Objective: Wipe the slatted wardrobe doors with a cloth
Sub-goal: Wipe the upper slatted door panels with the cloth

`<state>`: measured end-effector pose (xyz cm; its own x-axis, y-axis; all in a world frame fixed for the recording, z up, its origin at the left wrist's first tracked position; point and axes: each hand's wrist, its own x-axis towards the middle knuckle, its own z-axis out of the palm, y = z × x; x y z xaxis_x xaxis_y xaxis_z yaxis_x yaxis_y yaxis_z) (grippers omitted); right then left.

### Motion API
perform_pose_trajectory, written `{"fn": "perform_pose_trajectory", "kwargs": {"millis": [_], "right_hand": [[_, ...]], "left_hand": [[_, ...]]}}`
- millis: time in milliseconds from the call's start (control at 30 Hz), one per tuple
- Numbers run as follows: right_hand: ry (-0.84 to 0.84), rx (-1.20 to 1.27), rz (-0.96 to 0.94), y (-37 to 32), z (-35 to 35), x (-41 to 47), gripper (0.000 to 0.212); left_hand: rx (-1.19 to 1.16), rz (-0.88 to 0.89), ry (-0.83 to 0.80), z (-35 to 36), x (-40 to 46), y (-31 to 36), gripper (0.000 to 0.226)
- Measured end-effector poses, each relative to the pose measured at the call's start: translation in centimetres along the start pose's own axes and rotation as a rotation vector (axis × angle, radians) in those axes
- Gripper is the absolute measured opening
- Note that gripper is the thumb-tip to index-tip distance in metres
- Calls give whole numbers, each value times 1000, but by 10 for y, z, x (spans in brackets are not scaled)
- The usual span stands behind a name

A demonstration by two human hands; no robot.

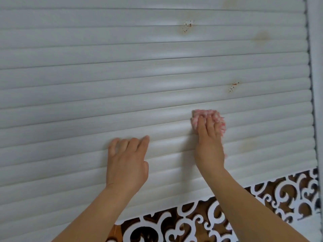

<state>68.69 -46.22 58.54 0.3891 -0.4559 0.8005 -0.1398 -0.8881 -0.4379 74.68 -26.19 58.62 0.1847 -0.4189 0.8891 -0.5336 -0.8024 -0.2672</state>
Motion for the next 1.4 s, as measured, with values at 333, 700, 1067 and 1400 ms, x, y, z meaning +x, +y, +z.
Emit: {"fn": "perform_pose_trajectory", "kwargs": {"millis": [333,700,1067,1400], "right_hand": [[10,-106,-59,-8,-17,35,87],[142,37,-238,-12,-70,78,54],[373,744,-51,-57,-140,152,4],[446,630,-107,-75,-145,193,9]], "left_hand": [[40,-10,-37,-4,11,1,71],[28,84,110,-28,65,7,67],[69,128,378,-77,180,11,52],[133,144,408,-97,223,10,46]]}}
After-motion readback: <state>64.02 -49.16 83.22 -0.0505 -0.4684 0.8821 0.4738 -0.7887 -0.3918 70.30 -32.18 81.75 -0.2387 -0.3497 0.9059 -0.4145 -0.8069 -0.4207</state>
